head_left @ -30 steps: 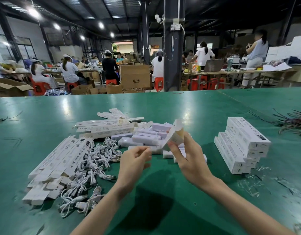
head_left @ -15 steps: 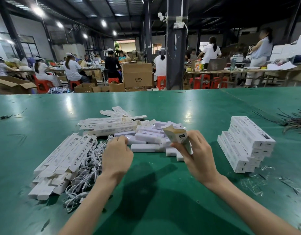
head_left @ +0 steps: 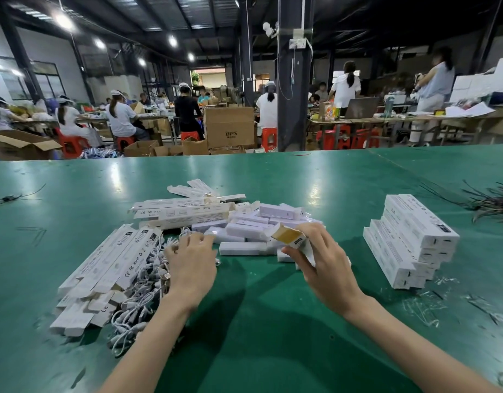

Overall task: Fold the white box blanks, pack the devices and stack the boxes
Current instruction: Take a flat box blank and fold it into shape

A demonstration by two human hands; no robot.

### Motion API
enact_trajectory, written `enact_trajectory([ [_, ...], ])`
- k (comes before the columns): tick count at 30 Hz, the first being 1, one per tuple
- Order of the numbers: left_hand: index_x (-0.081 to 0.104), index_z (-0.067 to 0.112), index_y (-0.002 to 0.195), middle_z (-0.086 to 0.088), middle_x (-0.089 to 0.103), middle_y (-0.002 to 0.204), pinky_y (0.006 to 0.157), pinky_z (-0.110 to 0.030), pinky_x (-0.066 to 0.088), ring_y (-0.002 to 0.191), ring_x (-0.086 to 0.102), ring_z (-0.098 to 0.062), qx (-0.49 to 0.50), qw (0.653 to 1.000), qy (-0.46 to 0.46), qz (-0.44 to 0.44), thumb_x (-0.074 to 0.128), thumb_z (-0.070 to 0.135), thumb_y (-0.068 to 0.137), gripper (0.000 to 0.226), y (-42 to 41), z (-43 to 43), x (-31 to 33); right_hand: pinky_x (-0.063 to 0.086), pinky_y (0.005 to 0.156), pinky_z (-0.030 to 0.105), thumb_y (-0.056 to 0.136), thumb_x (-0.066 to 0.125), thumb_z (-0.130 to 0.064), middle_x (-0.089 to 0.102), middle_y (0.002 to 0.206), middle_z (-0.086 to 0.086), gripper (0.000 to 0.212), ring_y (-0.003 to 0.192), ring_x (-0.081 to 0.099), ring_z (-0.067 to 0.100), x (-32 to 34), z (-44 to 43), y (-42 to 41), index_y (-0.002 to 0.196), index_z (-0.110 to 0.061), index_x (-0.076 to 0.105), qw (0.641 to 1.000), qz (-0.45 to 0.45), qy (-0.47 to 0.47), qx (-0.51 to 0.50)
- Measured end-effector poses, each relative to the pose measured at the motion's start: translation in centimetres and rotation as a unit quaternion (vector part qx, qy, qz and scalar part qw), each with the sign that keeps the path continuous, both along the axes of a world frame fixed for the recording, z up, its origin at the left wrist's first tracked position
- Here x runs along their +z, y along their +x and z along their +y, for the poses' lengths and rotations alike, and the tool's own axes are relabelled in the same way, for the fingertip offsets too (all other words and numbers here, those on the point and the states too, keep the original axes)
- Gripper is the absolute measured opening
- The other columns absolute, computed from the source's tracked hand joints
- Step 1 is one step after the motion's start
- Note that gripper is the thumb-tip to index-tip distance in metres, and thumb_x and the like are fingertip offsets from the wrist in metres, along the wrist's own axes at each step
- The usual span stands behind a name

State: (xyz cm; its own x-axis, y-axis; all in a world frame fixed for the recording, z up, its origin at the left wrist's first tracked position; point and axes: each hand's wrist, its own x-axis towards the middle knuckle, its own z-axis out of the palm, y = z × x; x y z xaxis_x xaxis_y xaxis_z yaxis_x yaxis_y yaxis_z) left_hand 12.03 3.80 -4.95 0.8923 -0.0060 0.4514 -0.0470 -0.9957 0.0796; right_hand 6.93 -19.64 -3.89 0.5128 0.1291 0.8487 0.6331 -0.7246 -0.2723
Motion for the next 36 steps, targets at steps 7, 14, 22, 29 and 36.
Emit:
enact_trajectory([
  [7,0.019,0.033,0.151,0.013,0.026,0.156,0.111,-0.062,0.013,0.144,0.021,-0.012,-0.076,0.99,0.016,0.118,0.033,0.04,0.103,0.051,1.4,-0.7,-2.2,0.051,0.07,0.042,0.091,0.065,-0.019,0.06,0.099,0.006,0.023,0.084,0.058,0.027,0.0,0.0,-0.2,0.103,0.001,0.061,1.0,-0.001,-0.01,0.02],
  [14,0.052,0.03,0.123,0.003,0.046,0.126,0.106,-0.042,0.021,0.121,0.04,-0.018,-0.059,0.997,0.017,0.041,0.041,0.037,0.101,0.026,1.2,-1.1,-1.4,0.05,0.076,0.037,0.089,0.067,-0.019,0.059,0.102,0.005,0.028,0.089,0.058,0.025,0.0,0.1,-0.2,0.111,-0.007,0.054,1.0,-0.021,-0.004,0.022],
  [22,0.051,-0.006,0.117,-0.017,0.053,0.107,0.085,-0.032,0.044,0.095,0.045,-0.017,-0.206,0.894,-0.303,-0.259,0.045,-0.003,0.095,0.023,-1.6,-2.3,3.0,0.04,0.085,0.028,0.088,0.065,-0.025,0.061,0.109,0.002,0.048,0.093,0.05,0.019,0.7,-0.8,0.3,0.128,-0.015,0.042,0.997,-0.069,0.01,-0.017],
  [29,0.047,0.006,0.114,-0.005,0.047,0.105,0.091,-0.009,0.033,0.096,0.042,-0.007,-0.337,0.829,-0.268,-0.358,0.041,0.014,0.099,0.018,-3.5,-3.7,3.7,0.044,0.083,0.03,0.08,0.072,0.005,0.06,0.112,0.011,0.08,0.094,0.047,0.021,1.0,-1.9,0.7,0.139,-0.03,0.032,0.997,-0.066,-0.036,-0.009],
  [36,0.051,0.001,0.114,-0.008,0.051,0.104,0.093,-0.006,0.032,0.098,0.042,-0.005,-0.33,0.843,-0.261,-0.334,0.047,0.004,0.093,0.021,-3.9,-4.0,3.6,0.05,0.079,0.04,0.078,0.075,0.004,0.061,0.111,0.011,0.071,0.094,0.05,0.027,0.9,-1.4,0.6,0.133,-0.024,0.039,0.994,-0.059,-0.09,-0.024],
])
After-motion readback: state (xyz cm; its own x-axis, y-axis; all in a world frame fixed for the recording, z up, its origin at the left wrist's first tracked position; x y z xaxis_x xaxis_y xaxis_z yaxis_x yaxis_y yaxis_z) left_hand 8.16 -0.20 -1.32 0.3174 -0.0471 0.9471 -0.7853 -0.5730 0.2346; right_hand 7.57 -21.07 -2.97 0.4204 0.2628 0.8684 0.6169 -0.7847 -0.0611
